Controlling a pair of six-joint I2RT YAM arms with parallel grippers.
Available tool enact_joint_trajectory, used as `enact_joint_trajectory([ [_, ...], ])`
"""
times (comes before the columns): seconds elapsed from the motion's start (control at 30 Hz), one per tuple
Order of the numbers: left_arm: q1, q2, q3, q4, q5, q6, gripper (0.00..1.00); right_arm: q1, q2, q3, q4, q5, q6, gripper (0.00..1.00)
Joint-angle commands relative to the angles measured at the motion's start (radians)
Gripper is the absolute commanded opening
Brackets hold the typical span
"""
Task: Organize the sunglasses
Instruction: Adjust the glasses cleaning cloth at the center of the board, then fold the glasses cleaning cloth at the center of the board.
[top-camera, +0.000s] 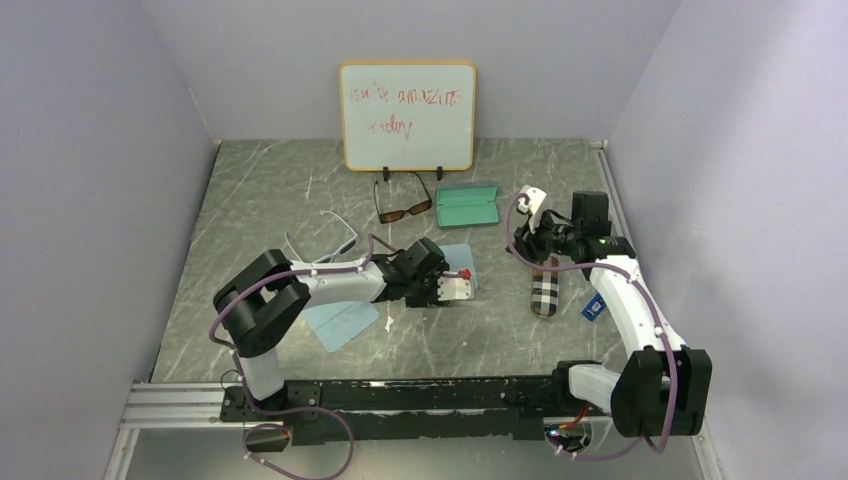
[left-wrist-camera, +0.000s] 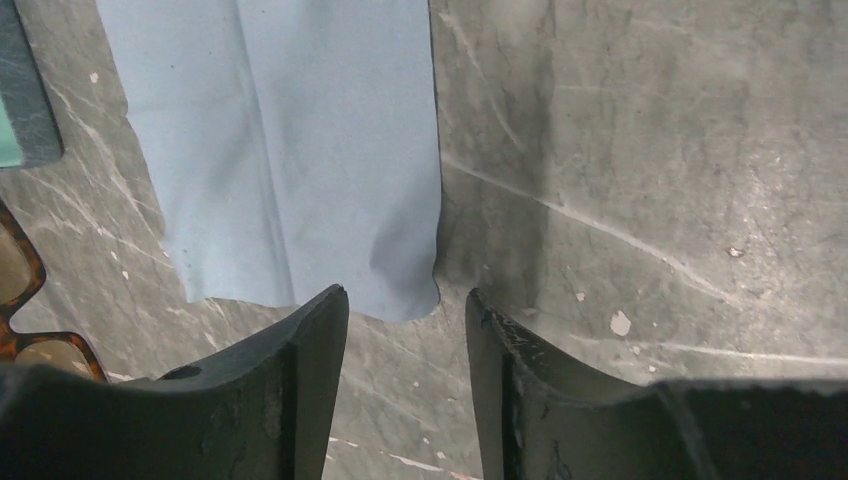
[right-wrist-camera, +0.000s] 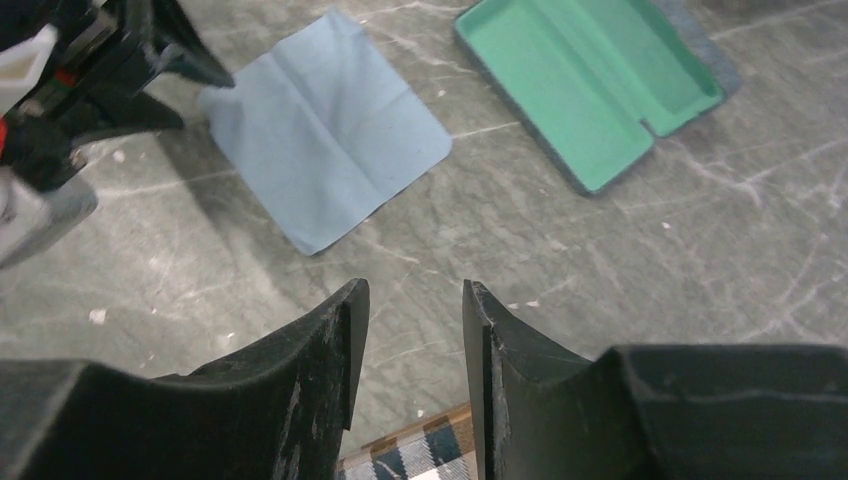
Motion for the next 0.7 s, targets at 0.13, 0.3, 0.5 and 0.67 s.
enact_joint_trajectory([
  [0.13,0.007,-0.049,-0.015,-0.033,0.016,-0.004,0.6,0.005,0.048,0.007,-0.152,-0.128,-0.214,0.43],
  [0.3,0.01,-0.016,-0.001,0.0,0.01,-0.016,0.59,0.005,0.06,0.015,-0.168,-0.14,-0.213,0.43],
  [0.5,0.01,0.013,0.013,0.014,0.003,-0.007,0.56,0.005,0.046,0.003,-0.157,-0.145,-0.21,0.43],
  [0.67,0.012,0.013,-0.005,0.05,-0.026,-0.004,0.51,0.005,0.053,0.01,-0.184,-0.161,-0.231,0.43],
])
